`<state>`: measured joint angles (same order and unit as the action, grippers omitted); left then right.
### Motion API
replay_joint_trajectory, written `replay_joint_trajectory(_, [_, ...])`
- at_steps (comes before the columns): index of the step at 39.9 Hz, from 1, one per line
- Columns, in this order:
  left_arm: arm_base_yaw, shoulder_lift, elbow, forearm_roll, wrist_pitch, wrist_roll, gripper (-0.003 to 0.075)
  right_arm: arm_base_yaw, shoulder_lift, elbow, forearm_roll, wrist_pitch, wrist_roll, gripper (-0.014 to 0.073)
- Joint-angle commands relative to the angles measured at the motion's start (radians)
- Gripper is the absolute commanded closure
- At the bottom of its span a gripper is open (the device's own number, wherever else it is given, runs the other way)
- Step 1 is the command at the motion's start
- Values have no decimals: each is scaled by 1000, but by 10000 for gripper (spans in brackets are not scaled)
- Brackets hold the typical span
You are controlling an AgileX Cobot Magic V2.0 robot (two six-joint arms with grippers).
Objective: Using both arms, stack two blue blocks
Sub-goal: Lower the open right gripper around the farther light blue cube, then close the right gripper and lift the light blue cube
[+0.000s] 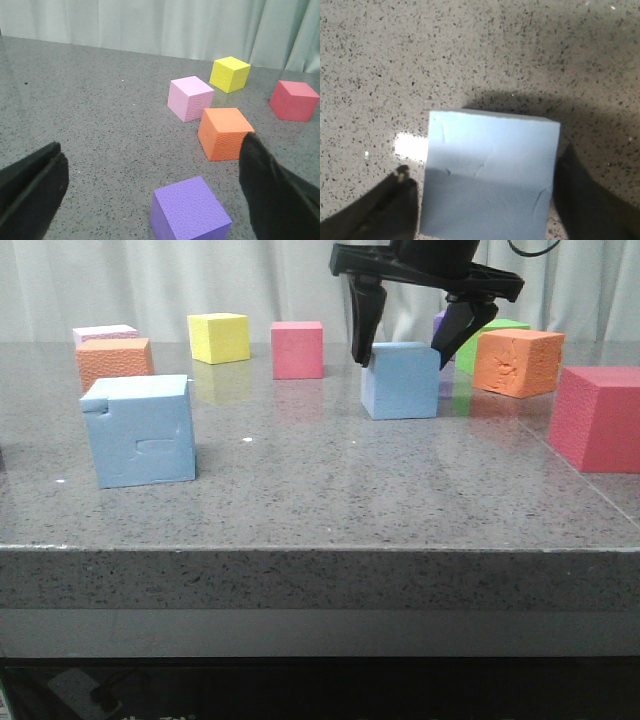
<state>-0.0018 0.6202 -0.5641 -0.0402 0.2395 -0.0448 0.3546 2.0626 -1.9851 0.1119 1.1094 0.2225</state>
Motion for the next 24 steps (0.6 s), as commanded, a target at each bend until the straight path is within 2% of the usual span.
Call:
replay_joint_trajectory(1, [0, 5, -39, -1, -83, -6, 49, -2, -60, -32, -3, -28, -2, 176])
replay_joint_trajectory(6, [0, 5, -39, -1, -83, -6, 49, -2, -60, -32, -2, -32, -2, 270])
replay_joint_trajectory(24, [0, 5, -39, -1, -83, -6, 49, -2, -144, -32, 44, -27, 75, 275])
